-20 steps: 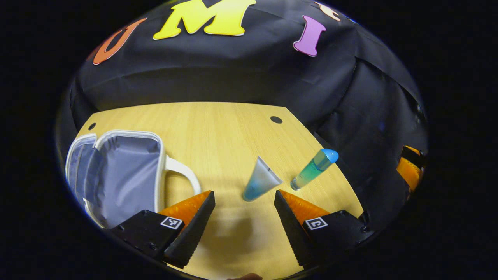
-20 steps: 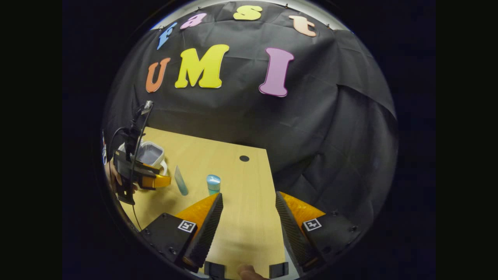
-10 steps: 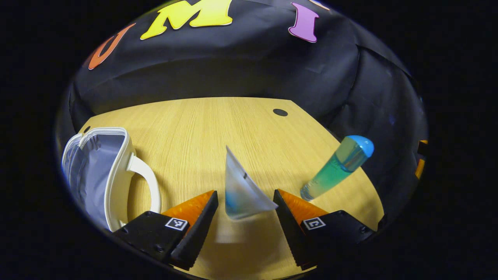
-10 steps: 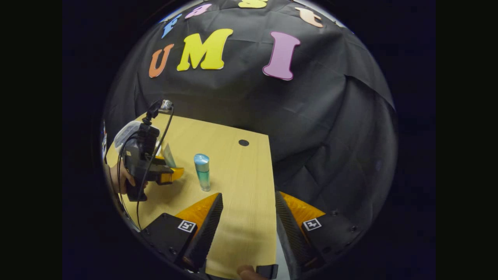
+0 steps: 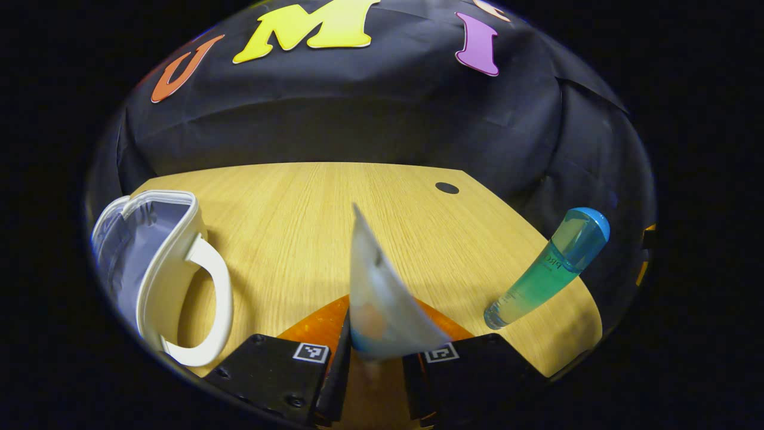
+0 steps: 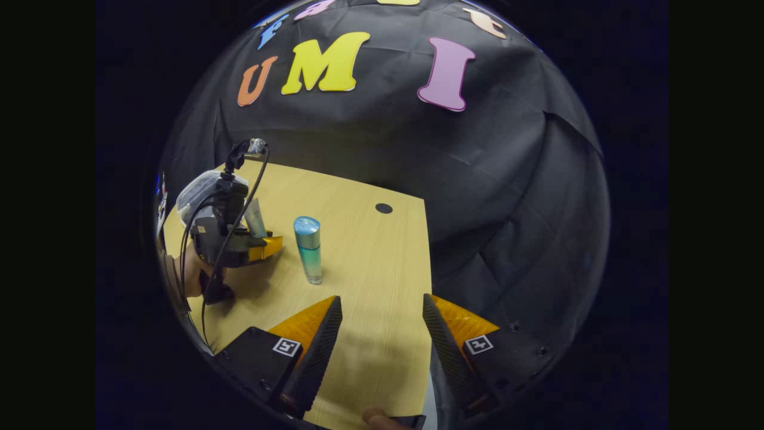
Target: First open the suitcase, pack the skin care products into it, and then close the suitcase.
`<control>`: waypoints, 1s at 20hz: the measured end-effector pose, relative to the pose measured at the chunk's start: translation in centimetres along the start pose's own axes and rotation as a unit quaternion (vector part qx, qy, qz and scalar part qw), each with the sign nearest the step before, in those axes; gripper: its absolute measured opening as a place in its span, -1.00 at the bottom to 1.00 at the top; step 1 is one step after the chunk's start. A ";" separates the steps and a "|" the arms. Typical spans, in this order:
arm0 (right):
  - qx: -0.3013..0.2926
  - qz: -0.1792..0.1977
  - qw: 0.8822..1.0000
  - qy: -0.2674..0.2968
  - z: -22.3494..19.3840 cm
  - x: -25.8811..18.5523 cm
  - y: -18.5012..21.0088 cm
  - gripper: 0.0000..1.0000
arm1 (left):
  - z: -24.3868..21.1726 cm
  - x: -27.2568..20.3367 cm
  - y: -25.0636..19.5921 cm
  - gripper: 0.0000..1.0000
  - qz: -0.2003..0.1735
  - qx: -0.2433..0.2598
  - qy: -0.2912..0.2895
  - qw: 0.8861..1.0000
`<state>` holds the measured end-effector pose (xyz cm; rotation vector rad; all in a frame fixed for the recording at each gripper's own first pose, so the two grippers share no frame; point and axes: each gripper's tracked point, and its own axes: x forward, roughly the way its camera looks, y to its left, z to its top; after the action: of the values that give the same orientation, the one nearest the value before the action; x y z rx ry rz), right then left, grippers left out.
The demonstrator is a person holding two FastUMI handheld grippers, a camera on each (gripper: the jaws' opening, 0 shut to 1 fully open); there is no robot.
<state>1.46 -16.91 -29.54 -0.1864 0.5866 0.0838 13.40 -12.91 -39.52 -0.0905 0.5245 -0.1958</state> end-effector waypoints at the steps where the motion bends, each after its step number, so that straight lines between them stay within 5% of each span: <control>1: -0.001 0.005 1.000 -0.001 -0.1 0.1 0.4 0.62 | 0.0 -0.2 -0.3 -0.02 -0.007 -0.003 0.001 1.000; 4: -0.005 0.025 1.000 -0.005 0.2 0.9 2.2 0.62 | 0.9 -1.9 -0.7 -0.05 -0.019 -0.013 -0.005 1.000; 5: -0.003 0.035 0.999 -0.007 0.6 1.4 3.0 0.62 | 1.4 -3.0 -0.7 -0.19 -0.022 -0.015 -0.008 1.000; 13: 0.033 0.094 0.995 0.002 2.1 8.9 11.1 0.62 | 5.2 -11.6 0.2 -0.21 -0.005 0.002 -0.015 1.000; 20: 0.033 0.062 0.997 0.038 -0.1 15.4 12.1 0.51 | 6.4 -17.3 2.0 -0.22 -0.001 -0.003 -0.013 1.000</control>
<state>12.62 -4.72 -40.06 -0.0887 0.6762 0.1784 2.29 -7.11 -25.83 -0.0983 0.5000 -0.1948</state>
